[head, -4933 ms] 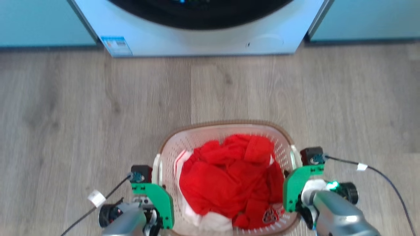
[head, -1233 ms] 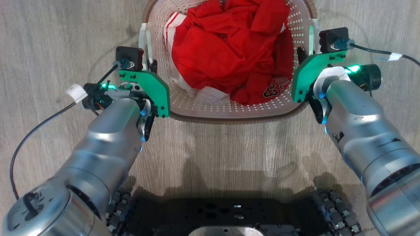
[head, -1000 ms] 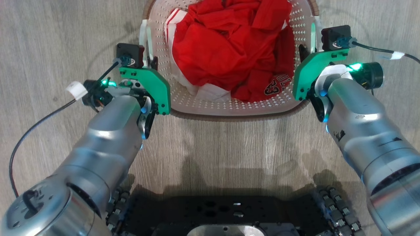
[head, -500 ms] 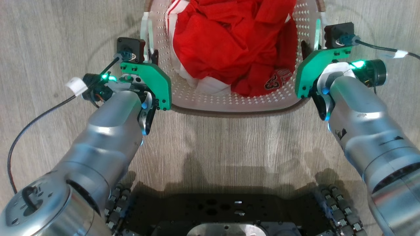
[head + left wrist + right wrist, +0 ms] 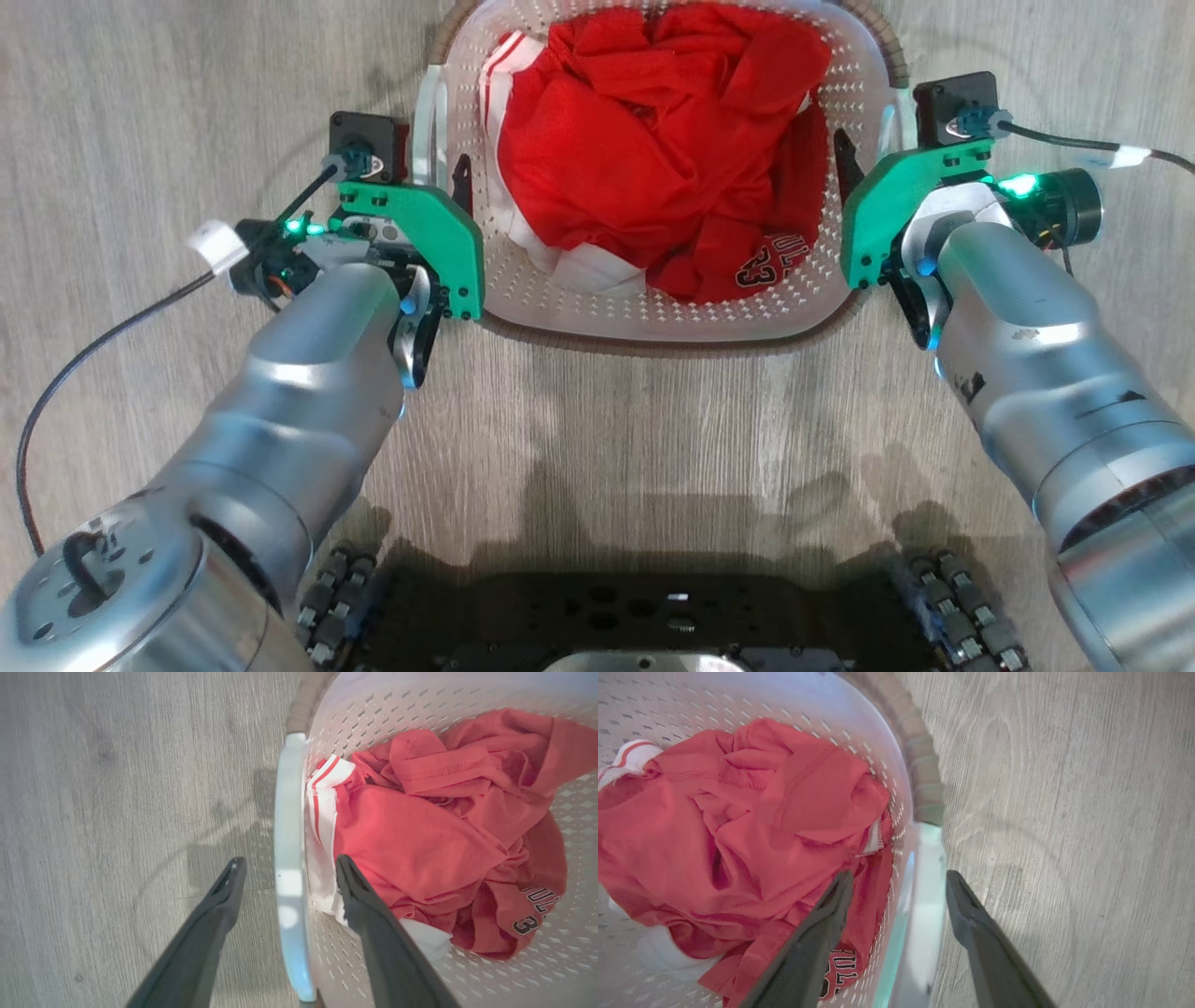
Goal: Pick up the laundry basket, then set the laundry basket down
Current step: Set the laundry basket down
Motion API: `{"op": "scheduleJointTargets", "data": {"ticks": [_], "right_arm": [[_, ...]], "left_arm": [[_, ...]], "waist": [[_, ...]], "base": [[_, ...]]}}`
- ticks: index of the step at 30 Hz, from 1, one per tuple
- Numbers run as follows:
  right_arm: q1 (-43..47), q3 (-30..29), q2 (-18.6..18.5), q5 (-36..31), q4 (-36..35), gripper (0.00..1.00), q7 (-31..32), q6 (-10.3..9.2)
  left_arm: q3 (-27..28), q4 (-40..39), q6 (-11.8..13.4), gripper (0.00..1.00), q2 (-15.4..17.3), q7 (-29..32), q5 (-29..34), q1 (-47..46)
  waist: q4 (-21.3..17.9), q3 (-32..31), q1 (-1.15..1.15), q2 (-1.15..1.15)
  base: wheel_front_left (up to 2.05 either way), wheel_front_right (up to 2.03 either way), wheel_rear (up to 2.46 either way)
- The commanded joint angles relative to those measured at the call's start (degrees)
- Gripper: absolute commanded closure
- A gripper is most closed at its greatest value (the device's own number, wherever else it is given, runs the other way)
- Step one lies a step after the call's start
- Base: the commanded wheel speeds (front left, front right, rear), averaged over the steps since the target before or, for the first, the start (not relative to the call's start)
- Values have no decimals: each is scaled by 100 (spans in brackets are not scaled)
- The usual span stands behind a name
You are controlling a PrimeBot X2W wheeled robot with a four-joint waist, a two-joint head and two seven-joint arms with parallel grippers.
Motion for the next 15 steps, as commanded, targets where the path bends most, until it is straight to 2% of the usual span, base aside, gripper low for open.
{"op": "scheduleJointTargets", "data": {"ticks": [1, 10, 15], "right_arm": [[389, 22, 99, -42, -29, 0, -34, 34], [470, -74, 99, -168, -29, 0, -178, 34], [529, -139, 99, -203, -54, 0, -316, 34]], "left_arm": [[26, -11, 46, 0, 145, -24, -88, 163], [64, -62, 27, 0, 145, -119, -156, 345], [493, -407, 85, 0, 188, -127, 222, 376]], "waist": [[7, -71, 0, 0], [-6, -629, 0, 0], [-7, -1053, 0, 0]], "base": [[0, 0, 0], [0, 0, 0], [0, 0, 0]]}}
